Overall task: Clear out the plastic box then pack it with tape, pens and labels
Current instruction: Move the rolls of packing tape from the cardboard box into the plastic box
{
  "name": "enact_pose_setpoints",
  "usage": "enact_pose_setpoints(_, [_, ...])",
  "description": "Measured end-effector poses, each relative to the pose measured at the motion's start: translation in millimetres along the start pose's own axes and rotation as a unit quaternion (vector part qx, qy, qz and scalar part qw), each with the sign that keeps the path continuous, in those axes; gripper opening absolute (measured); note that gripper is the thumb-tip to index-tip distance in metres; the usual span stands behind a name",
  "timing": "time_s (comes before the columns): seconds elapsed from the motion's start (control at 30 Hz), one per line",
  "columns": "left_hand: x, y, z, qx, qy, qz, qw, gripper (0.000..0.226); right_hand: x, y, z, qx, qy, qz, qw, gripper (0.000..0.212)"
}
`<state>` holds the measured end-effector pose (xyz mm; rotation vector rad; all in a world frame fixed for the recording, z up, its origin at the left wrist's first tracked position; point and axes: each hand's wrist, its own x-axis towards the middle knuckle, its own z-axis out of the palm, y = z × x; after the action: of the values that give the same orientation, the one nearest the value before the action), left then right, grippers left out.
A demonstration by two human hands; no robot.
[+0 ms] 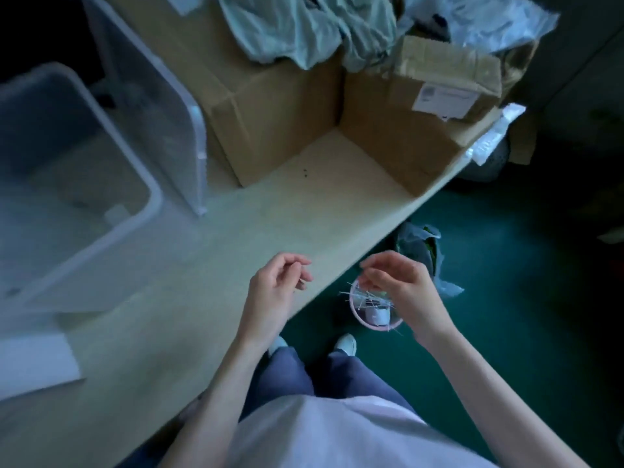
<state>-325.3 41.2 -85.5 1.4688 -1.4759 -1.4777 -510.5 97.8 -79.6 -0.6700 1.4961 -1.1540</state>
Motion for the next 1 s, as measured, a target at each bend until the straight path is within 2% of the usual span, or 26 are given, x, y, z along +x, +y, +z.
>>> enact_pose_setpoints(0.3, [-39.3, -0.4, -110.8, -0.031, 0.151, 0.032, 0.987, 0.020, 11.8, -37.3, 118.7, -0.062, -0.159, -0.063, 0.983, 0.013])
enact_pose_setpoints(0.67, [-74.1, -1.2, -258.7, -0.041, 0.268, 0.100, 0.957, 0.017, -2.7, -58.0, 293.2, -0.023, -0.250, -0.128, 0.960, 0.023])
enact_pose_setpoints(1.0, [-82.4, 8.7, -331.7, -0.035, 0.352, 0.102, 0.930, 0.018, 14.7, -88.1, 374.0, -0.054, -0.302, -0.172, 0.936, 0.023])
